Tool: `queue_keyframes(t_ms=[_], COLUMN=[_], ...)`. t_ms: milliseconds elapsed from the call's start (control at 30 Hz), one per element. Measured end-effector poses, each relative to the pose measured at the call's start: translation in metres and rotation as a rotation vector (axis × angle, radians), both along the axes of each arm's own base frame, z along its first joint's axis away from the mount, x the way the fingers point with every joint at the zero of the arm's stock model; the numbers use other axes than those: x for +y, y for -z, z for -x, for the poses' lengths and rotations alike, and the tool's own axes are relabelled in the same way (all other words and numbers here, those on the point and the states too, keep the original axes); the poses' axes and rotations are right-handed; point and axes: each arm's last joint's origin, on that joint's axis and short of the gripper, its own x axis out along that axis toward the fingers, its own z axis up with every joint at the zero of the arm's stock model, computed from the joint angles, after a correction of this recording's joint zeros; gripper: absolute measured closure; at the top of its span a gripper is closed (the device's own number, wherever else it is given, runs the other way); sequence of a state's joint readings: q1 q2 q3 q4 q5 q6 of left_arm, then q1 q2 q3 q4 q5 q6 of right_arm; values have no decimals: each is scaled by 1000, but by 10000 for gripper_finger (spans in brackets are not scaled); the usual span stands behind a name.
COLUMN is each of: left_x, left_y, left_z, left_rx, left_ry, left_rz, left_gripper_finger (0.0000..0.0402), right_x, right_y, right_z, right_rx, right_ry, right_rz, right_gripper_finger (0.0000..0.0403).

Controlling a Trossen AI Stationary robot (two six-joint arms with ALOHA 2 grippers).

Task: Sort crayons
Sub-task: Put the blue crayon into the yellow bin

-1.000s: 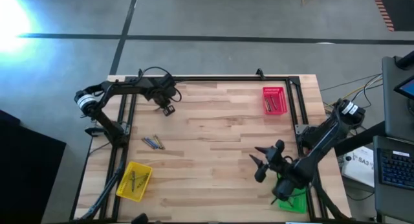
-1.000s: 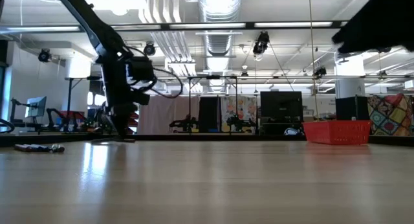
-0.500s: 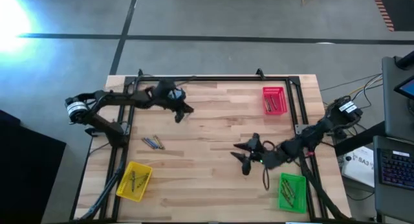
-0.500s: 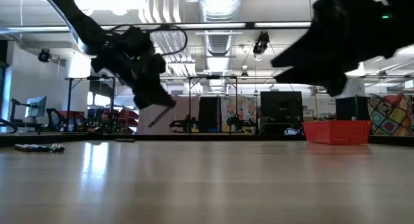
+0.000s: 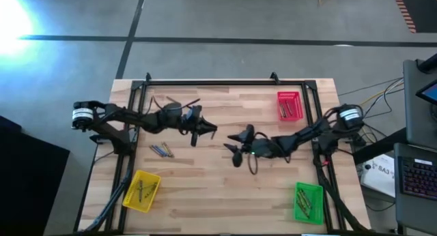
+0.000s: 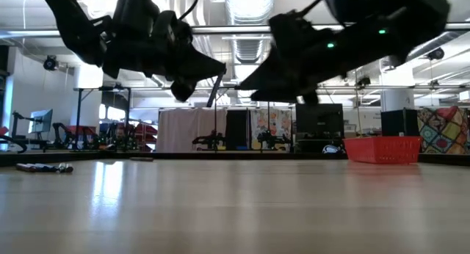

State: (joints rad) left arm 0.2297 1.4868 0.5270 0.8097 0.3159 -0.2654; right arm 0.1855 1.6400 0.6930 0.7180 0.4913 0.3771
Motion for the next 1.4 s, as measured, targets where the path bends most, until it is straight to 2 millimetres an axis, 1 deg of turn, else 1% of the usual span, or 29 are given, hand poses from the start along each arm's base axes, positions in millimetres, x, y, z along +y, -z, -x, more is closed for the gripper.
queue_keyframes(t_ms=[133, 267, 333, 467, 600, 667, 800, 900, 967, 1067, 1233, 1300, 1400], left_x=[-5, -8, -9, -10, -10, -12, -22, -40, -51, -66, -93, -104, -118], left_y=[-1, 0, 1, 6, 11, 14, 23, 26, 24, 11, -12, -18, -19], left_z=[-1, -1, 0, 3, 7, 10, 23, 39, 51, 70, 106, 115, 125], left_rx=[-11, -8, -1, 9, 26, 59, 227, 390, 525, 725, 1064, 1131, 1185], left_ry=[14, 22, 24, 20, 12, 36, 143, 176, 161, 149, 158, 181, 188], left_rz=[16, 29, 30, 32, 38, 63, 197, 240, 261, 253, 264, 260, 289], left_gripper_finger=[401, 402, 402, 402, 402, 402, 402, 402, 402, 401, 401, 401, 401], right_x=[-7, -12, -12, -12, -13, -12, -13, -13, -13, -14, -16, -16, -15], right_y=[2, 8, 8, 3, 2, 1, -1, -5, -8, -13, -22, -23, -22], right_z=[-24, -36, -38, -40, -40, -39, -35, -30, -27, -22, -16, -13, -10], right_rx=[7, 16, 12, -41, -36, -29, 37, 83, 113, 143, 121, 128, 136], right_ry=[-26, -9, -8, -16, -21, -31, -43, -42, -41, -38, -35, -37, -39], right_rz=[22, 22, 29, 47, 66, 65, 68, 63, 61, 71, 69, 70, 66], right_gripper_finger=[216, 216, 216, 216, 216, 216, 216, 216, 216, 216, 216, 216, 216])
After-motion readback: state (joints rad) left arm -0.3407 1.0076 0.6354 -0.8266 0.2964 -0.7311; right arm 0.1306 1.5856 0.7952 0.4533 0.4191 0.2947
